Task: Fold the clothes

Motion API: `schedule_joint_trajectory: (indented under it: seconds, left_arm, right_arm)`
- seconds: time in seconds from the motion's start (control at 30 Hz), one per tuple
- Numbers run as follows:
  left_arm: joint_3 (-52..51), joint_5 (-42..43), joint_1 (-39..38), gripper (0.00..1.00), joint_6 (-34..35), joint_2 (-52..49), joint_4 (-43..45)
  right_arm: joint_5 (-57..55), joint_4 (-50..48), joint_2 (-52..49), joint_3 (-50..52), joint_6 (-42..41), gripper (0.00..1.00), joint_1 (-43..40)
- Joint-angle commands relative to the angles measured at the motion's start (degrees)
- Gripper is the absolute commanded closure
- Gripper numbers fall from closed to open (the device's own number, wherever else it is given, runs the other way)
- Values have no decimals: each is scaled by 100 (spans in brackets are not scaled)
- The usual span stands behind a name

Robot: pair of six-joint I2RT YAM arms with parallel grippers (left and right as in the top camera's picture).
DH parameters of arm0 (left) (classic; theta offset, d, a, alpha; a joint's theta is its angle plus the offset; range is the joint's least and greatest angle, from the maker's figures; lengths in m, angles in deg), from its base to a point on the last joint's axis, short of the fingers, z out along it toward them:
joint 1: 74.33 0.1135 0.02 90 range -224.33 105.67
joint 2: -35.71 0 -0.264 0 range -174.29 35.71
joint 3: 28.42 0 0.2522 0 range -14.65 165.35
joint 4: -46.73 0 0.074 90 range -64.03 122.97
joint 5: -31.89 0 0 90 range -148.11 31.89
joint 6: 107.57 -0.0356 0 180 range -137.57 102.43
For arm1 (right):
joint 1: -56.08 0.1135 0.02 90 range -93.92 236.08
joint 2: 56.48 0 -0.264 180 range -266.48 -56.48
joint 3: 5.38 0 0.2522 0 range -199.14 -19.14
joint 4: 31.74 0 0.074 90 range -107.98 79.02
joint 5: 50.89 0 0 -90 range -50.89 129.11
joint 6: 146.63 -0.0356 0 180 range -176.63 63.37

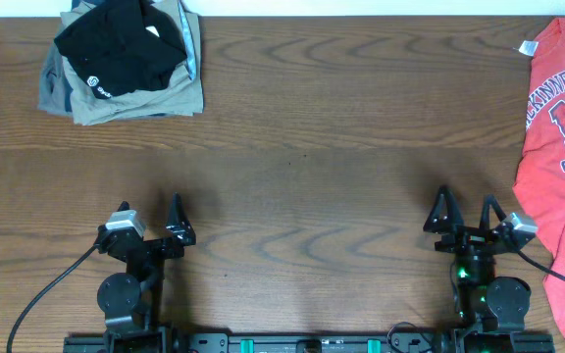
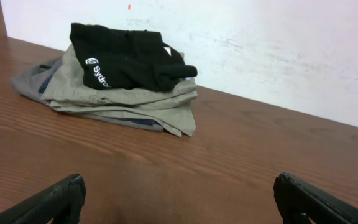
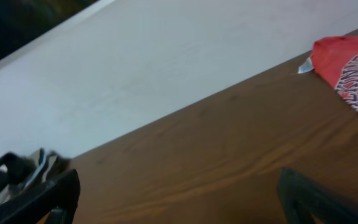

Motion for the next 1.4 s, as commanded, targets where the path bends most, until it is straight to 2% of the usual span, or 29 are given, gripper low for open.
schedule_joint_trajectory:
  seconds: [0.0,0.13,0.33,1.37]
  left_arm:
    - [-160,-24,28,2,28,37,-81]
    - [-160,-26,28,2,28,37,-81]
    - [-160,-24,28,2,28,37,-81]
    - [-160,-24,28,2,28,37,-81]
  right_arm:
    - [-319,42,52,9,-28,1,-31]
    - [-297,540,52,9,330,1,-31]
    - [57,549,52,11,1460,1,-28]
    - [52,533,50,9,1488,1,-92]
